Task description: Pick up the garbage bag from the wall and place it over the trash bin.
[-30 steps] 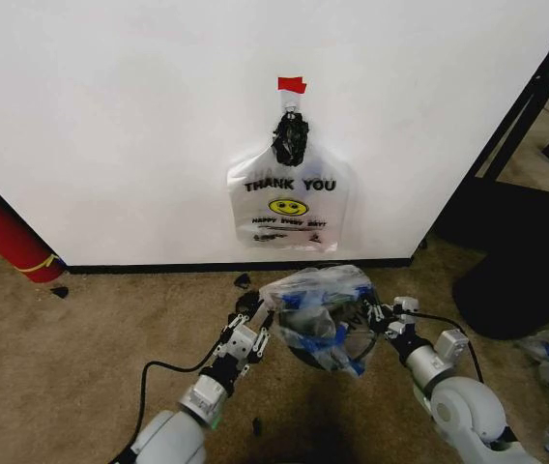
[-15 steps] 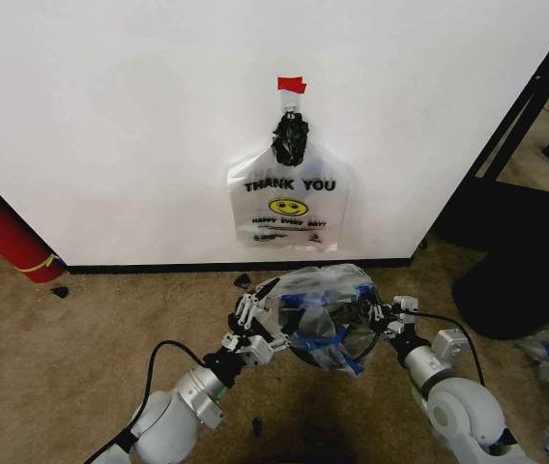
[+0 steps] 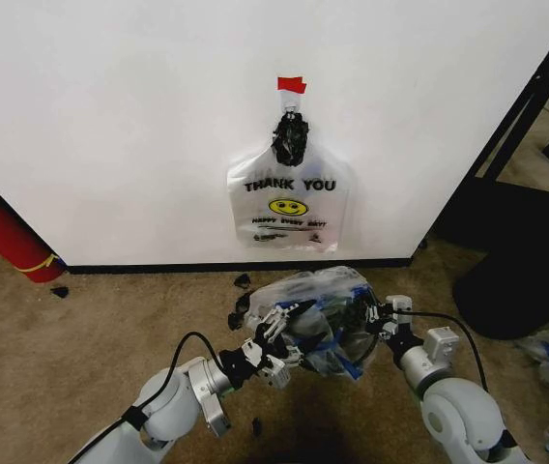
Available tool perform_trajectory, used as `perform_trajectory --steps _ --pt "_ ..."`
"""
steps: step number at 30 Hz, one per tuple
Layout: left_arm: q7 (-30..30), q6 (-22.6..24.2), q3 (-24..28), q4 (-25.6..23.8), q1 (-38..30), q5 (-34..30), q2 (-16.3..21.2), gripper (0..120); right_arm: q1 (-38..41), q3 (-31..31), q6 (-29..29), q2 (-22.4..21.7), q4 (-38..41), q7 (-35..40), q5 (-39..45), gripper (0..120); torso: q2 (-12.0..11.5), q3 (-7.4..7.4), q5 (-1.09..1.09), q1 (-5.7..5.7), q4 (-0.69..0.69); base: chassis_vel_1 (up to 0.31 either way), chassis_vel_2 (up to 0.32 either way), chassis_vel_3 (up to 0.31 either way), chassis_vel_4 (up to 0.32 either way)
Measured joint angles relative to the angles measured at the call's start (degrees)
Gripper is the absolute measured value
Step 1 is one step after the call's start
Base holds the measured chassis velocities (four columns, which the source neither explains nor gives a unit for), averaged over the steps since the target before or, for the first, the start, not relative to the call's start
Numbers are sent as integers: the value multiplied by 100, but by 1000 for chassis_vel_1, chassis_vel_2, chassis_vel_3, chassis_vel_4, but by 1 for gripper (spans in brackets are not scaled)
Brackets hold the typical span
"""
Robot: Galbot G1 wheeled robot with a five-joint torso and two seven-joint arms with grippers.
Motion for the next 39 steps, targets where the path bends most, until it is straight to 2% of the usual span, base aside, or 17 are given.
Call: perform_trajectory --steps 3,14,20,24,29,31,34,39 --pt "10 44 -2 62 -9 53 7 51 -3 -47 65 -6 63 -42 -273 0 0 0 0 0 1 0 0 0 0" --pt "-154 395 -64 335 -100 297 -33 69 -142 -64 648 -52 240 -270 -1477 0 0 0 0 0 0 0 0 0 0" --pt "-229 589 -70 365 -86 384 -66 69 -209 -63 741 -57 347 -306 -1647 0 0 0 0 0 1 0 0 0 0" --pt "-268 658 -74 365 -67 446 -80 60 -232 -63 755 -56 403 -308 -1649 0 0 0 0 0 0 0 0 0 0" --pt "-456 861 -82 282 5 589 -116 38 -280 -63 777 -55 469 -308 -1623 0 0 0 0 0 0 0 0 0 0" --pt "-509 939 -82 252 30 611 -119 35 -288 -61 784 -55 476 -308 -1623 0 0 0 0 0 0 0 0 0 0" --pt "-659 1216 -75 115 128 638 -115 22 -324 -60 811 -55 491 -308 -1630 0 0 0 0 0 1 0 0 0 0" --pt "-685 1283 -41 -73 259 465 -66 5 -318 -61 859 -55 427 -308 -1653 0 0 0 0 0 1 0 0 0 0"
